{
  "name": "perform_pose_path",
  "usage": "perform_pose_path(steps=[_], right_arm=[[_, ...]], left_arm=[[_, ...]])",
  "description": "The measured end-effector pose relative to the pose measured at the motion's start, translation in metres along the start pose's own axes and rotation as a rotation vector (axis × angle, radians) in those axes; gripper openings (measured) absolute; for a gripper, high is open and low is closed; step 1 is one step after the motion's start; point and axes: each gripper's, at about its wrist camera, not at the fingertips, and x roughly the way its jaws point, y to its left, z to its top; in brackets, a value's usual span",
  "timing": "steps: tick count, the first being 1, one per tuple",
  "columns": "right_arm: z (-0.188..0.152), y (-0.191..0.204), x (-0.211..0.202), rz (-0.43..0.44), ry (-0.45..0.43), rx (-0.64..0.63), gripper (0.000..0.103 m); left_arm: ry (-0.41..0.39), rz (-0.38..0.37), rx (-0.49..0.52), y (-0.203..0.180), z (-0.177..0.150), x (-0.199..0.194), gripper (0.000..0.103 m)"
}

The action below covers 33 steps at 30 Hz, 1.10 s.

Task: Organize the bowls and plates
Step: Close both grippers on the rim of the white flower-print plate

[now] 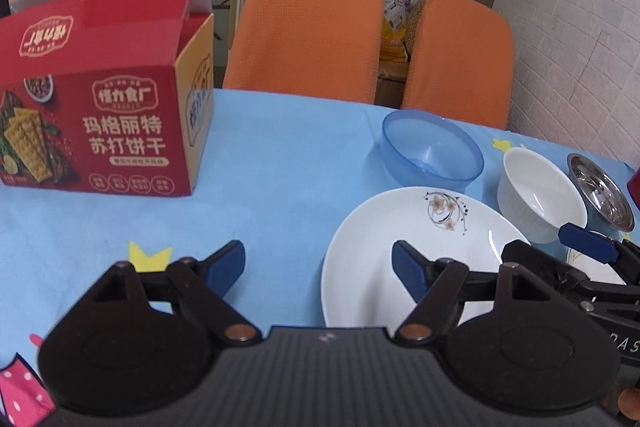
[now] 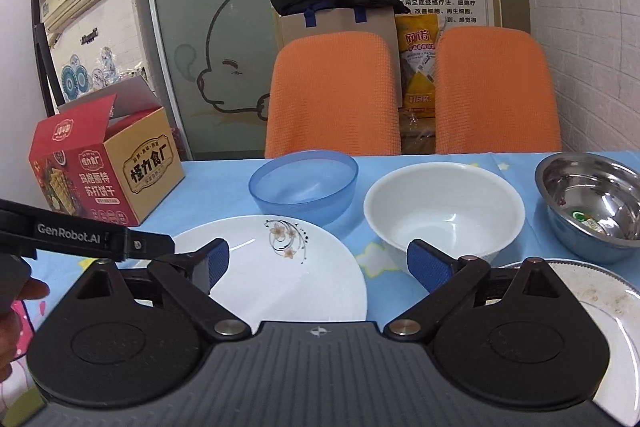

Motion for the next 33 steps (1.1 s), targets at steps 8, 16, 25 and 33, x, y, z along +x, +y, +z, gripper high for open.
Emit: perform_pose_path(steps=[8, 16, 25, 33], right_arm=[[-0.009, -0.006, 0.016, 0.016, 0.090, 0.055, 0.103], [-0.015, 0.007, 0.020, 0.013, 0.127, -0.014, 0.103], [-0.024, 0.024, 0.026, -0.048, 0.170, -0.173, 0.103], [-0.024, 0.025, 0.025, -0.050, 0.168, -0.178, 0.103]], left_arm=[[0.041, -0.040, -0.012, 0.000, -0.007, 0.006, 0.074], [0.087, -0.036, 0.021, -0.005, -0.014, 0.019, 0.074], [0.071, 0.002, 0.087, -0.014, -0.018, 0.021, 0.074], [0.056, -0.018, 0.103, -0.018, -0.019, 0.022, 0.067]])
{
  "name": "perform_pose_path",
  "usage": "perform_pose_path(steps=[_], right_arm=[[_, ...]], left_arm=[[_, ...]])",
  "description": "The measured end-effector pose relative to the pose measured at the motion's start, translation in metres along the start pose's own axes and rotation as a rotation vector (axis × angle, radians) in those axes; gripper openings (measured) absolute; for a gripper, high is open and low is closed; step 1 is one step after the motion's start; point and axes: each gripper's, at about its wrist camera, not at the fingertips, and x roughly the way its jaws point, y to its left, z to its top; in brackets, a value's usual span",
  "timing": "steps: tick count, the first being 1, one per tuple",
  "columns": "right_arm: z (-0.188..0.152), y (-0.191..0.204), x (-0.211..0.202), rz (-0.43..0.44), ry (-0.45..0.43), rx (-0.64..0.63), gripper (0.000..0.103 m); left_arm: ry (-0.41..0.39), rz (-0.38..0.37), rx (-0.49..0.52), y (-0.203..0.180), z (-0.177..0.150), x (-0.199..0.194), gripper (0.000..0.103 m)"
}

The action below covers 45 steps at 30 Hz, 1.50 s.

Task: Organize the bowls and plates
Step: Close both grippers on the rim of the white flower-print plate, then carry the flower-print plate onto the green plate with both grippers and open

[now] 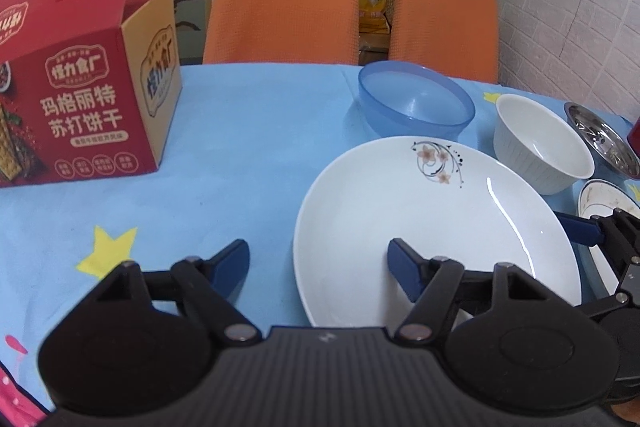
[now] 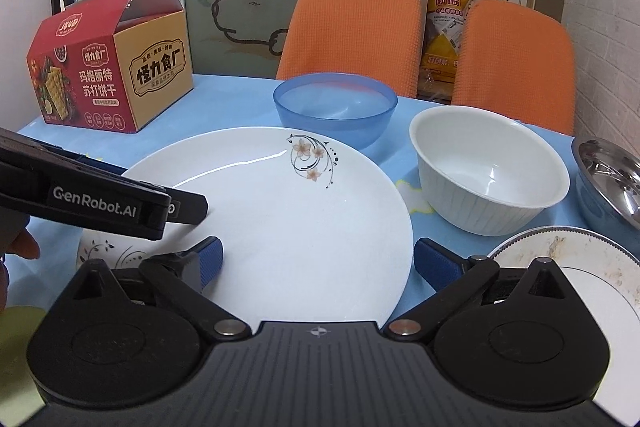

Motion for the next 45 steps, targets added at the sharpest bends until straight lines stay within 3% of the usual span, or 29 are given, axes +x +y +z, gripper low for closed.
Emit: perform_pose_path(steps=[2, 4, 8, 9, 12, 34, 45], right_arm=[[0.001, 0.000, -0.003, -0.011, -0.009, 0.000, 0.103], [0.001, -0.006, -0.004, 0.001, -0.006, 0.037, 0.103], [0.001, -0.003, -0.006, -0.007, -0.012, 0.041, 0.103], [0.002, -0.003, -0.006, 0.005, -0.014, 0.056, 0.103], [0.005, -0.007, -0.013, 0.054, -0.040, 0.109, 0.103], [0.013, 0.001, -0.039, 0.035, -0.135, 0.102, 0.103], [-0.007, 0.041, -0.096, 0.097, -0.127, 0.094, 0.103]], left_arm=[[0.001, -0.008, 0.021, -0.006, 0.000, 0.000, 0.063], [0.003, -0.025, 0.020, -0.011, -0.001, 0.000, 0.051], [0.010, -0.008, -0.009, -0.011, 0.002, -0.001, 0.049], [0.014, -0.015, -0.028, -0.008, 0.002, -0.002, 0.042], [0.003, -0.024, -0.064, -0.001, 0.005, -0.005, 0.041], [-0.050, -0.048, -0.106, 0.000, 0.010, -0.031, 0.042], [-0.095, 0.041, -0.104, -0.003, -0.029, -0.113, 0.043]])
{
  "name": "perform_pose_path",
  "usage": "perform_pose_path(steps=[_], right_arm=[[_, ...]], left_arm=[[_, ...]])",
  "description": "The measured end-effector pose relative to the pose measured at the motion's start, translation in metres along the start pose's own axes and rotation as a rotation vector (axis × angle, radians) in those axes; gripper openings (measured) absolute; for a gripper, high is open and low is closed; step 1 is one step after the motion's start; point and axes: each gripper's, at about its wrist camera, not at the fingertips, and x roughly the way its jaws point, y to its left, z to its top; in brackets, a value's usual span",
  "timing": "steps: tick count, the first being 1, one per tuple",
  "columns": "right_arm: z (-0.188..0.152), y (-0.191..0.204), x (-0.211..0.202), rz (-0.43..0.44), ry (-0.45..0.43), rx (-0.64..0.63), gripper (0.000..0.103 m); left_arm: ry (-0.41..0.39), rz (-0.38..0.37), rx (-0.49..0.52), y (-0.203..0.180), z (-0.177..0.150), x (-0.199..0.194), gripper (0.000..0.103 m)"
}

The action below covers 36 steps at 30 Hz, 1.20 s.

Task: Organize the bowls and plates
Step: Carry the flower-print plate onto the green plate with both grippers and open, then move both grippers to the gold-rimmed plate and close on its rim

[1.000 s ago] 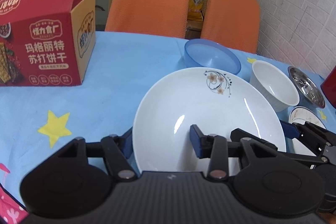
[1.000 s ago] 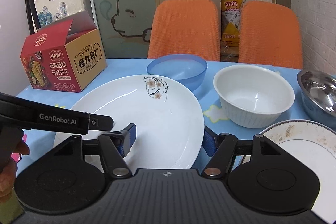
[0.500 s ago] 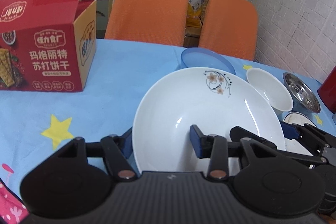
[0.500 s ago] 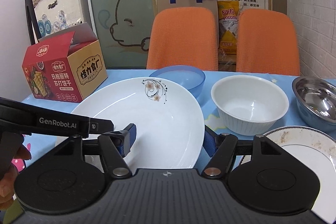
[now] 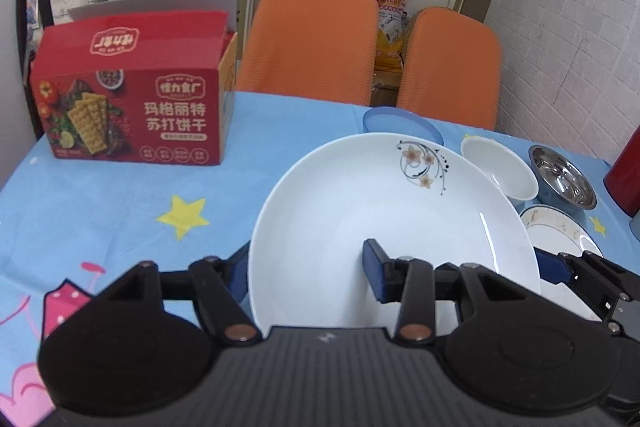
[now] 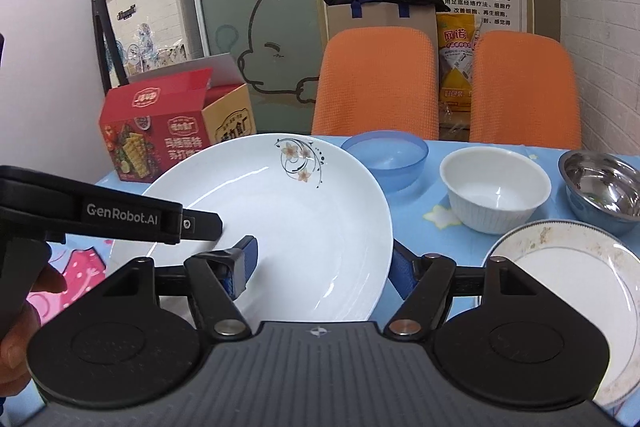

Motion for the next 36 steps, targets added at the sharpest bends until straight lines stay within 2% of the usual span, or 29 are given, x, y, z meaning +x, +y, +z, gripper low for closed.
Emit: perform_pose_path(steps=[5, 9, 15, 16, 21, 24, 26, 28, 32, 36], right_arm=[[-0.031, 0.022, -0.031, 0.008, 0.031, 0.007, 0.103], [-0.052, 0.029, -0.047, 0.003, 0.059, 0.009, 0.103], [-0.066, 0.029, -0.046, -0.012, 0.088, 0.007, 0.103], [-0.068, 0.028, -0.046, -0.005, 0.083, 0.007, 0.103], [-0.074, 0.026, -0.041, 0.029, 0.093, 0.017, 0.103], [-0.073, 0.017, -0.052, 0.033, 0.041, 0.075, 0.103], [-0.068, 0.012, -0.065, -0.001, -0.029, 0.100, 0.103], [-0.063, 0.007, -0.078, -0.016, -0.093, 0.109, 0.103], [-0.058, -0.011, -0.092, -0.037, -0.129, 0.134, 0.103], [-0.065, -0.037, -0.100, -0.087, -0.131, 0.182, 0.103]], left_arm=[[0.003, 0.020, 0.014, -0.002, -0.033, -0.036, 0.045], [0.017, 0.034, 0.036, -0.007, -0.062, -0.049, 0.045], [0.067, 0.018, 0.018, -0.003, -0.087, -0.041, 0.047], [0.053, 0.023, 0.022, -0.003, -0.089, -0.041, 0.051], [0.027, 0.028, 0.024, 0.000, -0.091, -0.039, 0.058], [-0.025, 0.031, 0.010, 0.003, -0.088, -0.049, 0.064], [-0.078, 0.037, -0.011, 0.005, -0.083, -0.060, 0.066], [-0.120, 0.031, -0.023, 0.004, -0.076, -0.071, 0.072], [-0.141, 0.008, -0.009, -0.013, -0.067, -0.081, 0.072], [-0.111, -0.051, 0.028, -0.045, -0.067, -0.076, 0.072]])
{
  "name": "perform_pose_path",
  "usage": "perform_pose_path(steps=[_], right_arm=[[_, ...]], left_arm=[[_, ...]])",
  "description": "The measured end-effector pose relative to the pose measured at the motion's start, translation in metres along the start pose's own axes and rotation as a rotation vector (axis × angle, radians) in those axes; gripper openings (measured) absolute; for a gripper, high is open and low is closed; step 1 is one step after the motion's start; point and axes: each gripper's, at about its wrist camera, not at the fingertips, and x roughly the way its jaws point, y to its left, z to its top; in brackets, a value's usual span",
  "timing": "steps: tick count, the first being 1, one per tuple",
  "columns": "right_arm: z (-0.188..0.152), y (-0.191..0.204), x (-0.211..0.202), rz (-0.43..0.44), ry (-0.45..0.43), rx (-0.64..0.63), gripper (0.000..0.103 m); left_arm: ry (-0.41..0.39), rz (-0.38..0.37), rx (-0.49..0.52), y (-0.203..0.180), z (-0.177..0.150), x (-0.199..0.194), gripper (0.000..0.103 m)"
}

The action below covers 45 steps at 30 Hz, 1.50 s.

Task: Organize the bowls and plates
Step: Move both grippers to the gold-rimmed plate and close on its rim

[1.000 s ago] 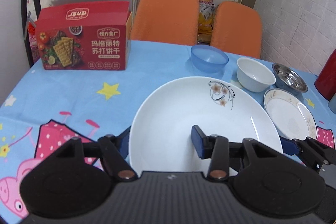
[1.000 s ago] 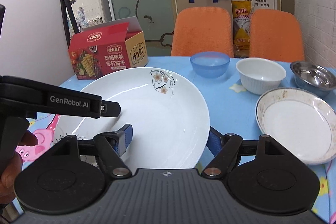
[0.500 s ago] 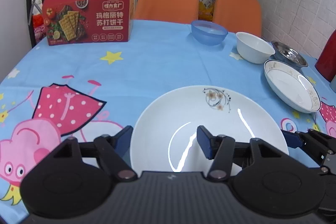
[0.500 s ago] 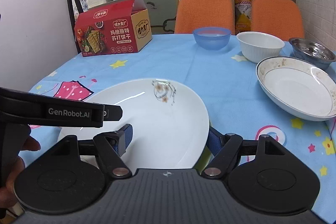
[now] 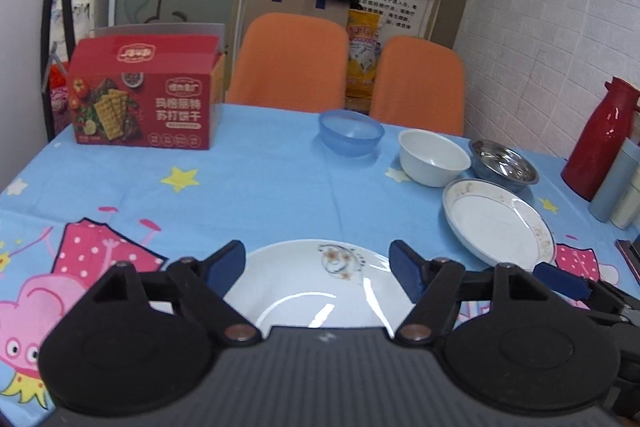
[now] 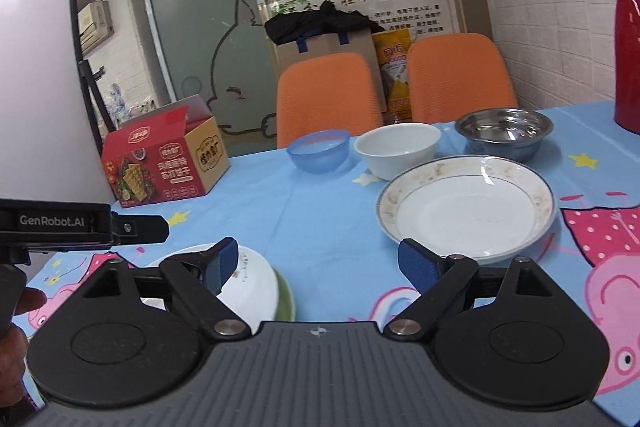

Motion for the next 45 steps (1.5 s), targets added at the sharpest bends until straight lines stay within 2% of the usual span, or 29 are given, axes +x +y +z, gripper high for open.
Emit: perform_pose_path(steps=[5, 8, 12, 14, 18, 22, 25, 27, 31, 36, 45], right_arm=[[0.005, -0.047, -0.010, -0.087, -0.008, 0.054, 0.103], [0.019, -0.074, -0.012, -0.132, -0.038, 0.065, 0.103], [0.048, -0.106, 0.010, -0.165, -0.022, -0.014, 0.103], [0.058, -0.121, 0.033, -0.179, 0.028, -0.065, 0.103], [0.074, -0.148, 0.082, -0.149, 0.124, -0.123, 0.103], [0.077, -0.166, 0.109, -0.067, 0.145, -0.081, 0.103], [0.072, -0.170, 0.113, -0.053, 0.182, -0.060, 0.103], [0.068, -0.167, 0.107, -0.059, 0.166, -0.092, 0.103], [0.060, -0.169, 0.109, -0.066, 0.217, -0.082, 0.103], [0.053, -0.160, 0.117, -0.060, 0.256, -0.145, 0.103], [0.050, -0.158, 0.120, -0.073, 0.237, -0.172, 0.103]], left_arm=[[0.081, -0.057, 0.058, -0.044, -0.005, 0.024, 0.072], [0.120, -0.075, 0.060, -0.061, -0.002, 0.038, 0.072], [0.167, -0.077, 0.009, -0.080, 0.009, 0.061, 0.072], [0.179, -0.071, -0.020, -0.089, 0.016, 0.074, 0.072], [0.207, -0.039, -0.092, -0.105, 0.028, 0.106, 0.072], [0.234, 0.002, -0.154, -0.118, 0.035, 0.135, 0.072], [0.239, 0.044, -0.178, -0.122, 0.037, 0.151, 0.072], [0.229, 0.069, -0.195, -0.124, 0.037, 0.159, 0.072], [0.238, 0.078, -0.186, -0.133, 0.033, 0.172, 0.072], [0.252, 0.083, -0.174, -0.138, 0.025, 0.186, 0.072], [0.213, 0.126, -0.089, -0.153, 0.019, 0.190, 0.070]])
